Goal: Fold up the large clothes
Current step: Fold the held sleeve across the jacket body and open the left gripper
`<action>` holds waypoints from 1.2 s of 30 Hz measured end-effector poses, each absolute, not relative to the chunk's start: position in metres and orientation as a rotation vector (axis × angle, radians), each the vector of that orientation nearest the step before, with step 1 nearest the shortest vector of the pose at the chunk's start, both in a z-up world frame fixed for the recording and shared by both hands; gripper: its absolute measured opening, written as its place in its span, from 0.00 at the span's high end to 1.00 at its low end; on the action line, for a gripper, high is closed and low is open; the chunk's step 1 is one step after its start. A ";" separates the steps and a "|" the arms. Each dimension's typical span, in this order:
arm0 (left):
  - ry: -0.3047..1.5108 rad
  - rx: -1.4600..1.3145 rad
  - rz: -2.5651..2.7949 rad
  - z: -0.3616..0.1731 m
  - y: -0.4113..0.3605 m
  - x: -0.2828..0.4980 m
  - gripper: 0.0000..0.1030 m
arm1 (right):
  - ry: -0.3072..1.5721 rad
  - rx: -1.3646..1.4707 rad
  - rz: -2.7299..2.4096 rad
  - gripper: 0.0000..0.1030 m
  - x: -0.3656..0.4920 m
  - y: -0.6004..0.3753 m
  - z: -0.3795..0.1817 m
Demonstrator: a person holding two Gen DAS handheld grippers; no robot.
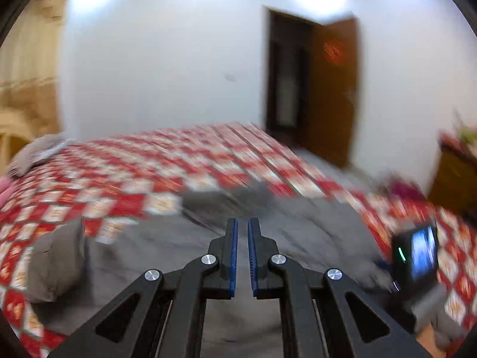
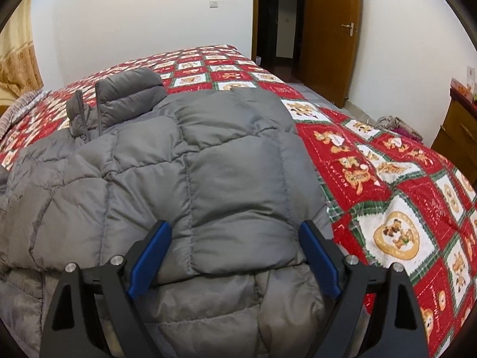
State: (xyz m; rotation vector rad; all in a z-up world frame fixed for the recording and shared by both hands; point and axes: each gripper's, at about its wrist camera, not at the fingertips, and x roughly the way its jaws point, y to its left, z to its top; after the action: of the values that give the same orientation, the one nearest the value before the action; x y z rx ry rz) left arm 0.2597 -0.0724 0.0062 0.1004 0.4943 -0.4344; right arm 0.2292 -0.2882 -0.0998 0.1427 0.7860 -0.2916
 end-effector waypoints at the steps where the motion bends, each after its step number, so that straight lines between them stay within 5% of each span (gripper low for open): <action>1: 0.540 0.122 -0.469 -0.005 -0.085 0.260 0.94 | 0.785 0.152 -0.290 0.13 0.229 -0.289 -0.100; 7: 0.728 0.194 -0.545 -0.056 -0.096 0.227 0.93 | 0.786 0.170 -0.287 0.12 0.229 -0.291 -0.100; 14: 0.715 -0.093 -0.286 -0.049 0.051 0.206 0.88 | 0.801 0.145 -0.291 0.10 0.231 -0.288 -0.100; 19: 0.716 0.005 0.035 -0.034 0.124 0.251 0.23 | 0.812 0.112 -0.317 0.08 0.232 -0.284 -0.101; 21: 0.689 -0.052 0.040 -0.028 0.145 0.258 0.17 | 0.818 0.109 -0.321 0.07 0.233 -0.284 -0.101; 26: 0.708 -0.273 0.023 -0.023 0.164 0.293 0.17 | 0.824 0.094 -0.329 0.07 0.234 -0.282 -0.102; 35: 0.800 0.233 0.170 -0.077 0.079 0.361 0.17 | 0.821 0.122 -0.304 0.06 0.234 -0.285 -0.103; 36: 0.800 0.183 0.158 -0.079 0.086 0.357 0.30 | 0.821 0.125 -0.300 0.06 0.234 -0.286 -0.103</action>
State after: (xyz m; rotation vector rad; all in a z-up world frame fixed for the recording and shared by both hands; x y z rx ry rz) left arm 0.3574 0.0856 -0.0795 0.1828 0.8001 0.1577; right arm 0.2341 -0.2859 -0.1032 0.1249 0.8210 -0.3000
